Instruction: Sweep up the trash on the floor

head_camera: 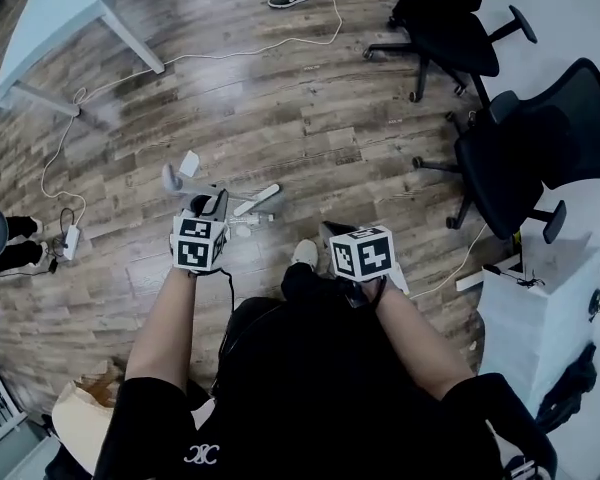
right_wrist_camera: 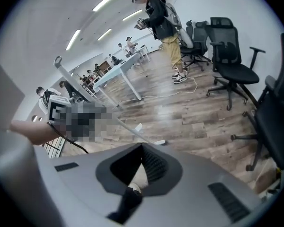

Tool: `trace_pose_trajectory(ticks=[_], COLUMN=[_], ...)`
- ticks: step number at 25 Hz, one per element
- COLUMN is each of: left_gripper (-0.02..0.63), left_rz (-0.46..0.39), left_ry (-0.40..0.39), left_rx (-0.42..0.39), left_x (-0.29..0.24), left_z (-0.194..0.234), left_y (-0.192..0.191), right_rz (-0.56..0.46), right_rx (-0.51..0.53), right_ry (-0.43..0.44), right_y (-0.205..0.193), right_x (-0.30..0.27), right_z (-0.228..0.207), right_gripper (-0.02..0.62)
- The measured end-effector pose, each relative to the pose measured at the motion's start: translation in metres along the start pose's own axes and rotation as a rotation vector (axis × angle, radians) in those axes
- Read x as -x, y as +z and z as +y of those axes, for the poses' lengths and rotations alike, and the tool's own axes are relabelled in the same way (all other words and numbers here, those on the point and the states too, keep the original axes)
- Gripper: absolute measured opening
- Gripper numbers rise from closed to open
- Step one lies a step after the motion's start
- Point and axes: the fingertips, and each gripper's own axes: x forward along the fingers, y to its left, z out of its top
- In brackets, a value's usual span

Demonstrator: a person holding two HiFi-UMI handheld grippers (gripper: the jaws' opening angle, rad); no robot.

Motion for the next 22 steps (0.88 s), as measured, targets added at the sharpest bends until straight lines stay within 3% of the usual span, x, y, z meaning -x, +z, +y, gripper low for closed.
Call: trace_pose_trajectory(ticks=[3,6,12,18,22], left_gripper=[0.084,0.084,0.084,0.084,0.084], left_rz=[-0.044,-0.069,-0.083,-0.104,-0.117], left_ry=[0.072,0.135,0.212,0.189,0.110], left_rx=[0.080,0.102,0.050,-0.054,-0.093], left_x=[0.032,0.057,0.089,0.090,0.080], left_z=[0.030,0.062,0.110,0.174,0.229], left_y=[0.008,0.015,0.021,0.013,-0.001], right_rz=[0.008,0.019,0.007,-0.008,-0.049], right_rx=[0.022,0.067,0.097,0.034,-0.046], right_ry=[0.035,0.072,0.094,-0.006,-0.095], right_y=[0.010,0.023,0.043,0.052,0.057], right_x=[-0.015,-0.031,-0.050,-0.076,-0.105], right_z=[0.013,0.032,0.067,0.094,0.130], right_gripper=[0.014,0.014,0.014,0.014,0.014])
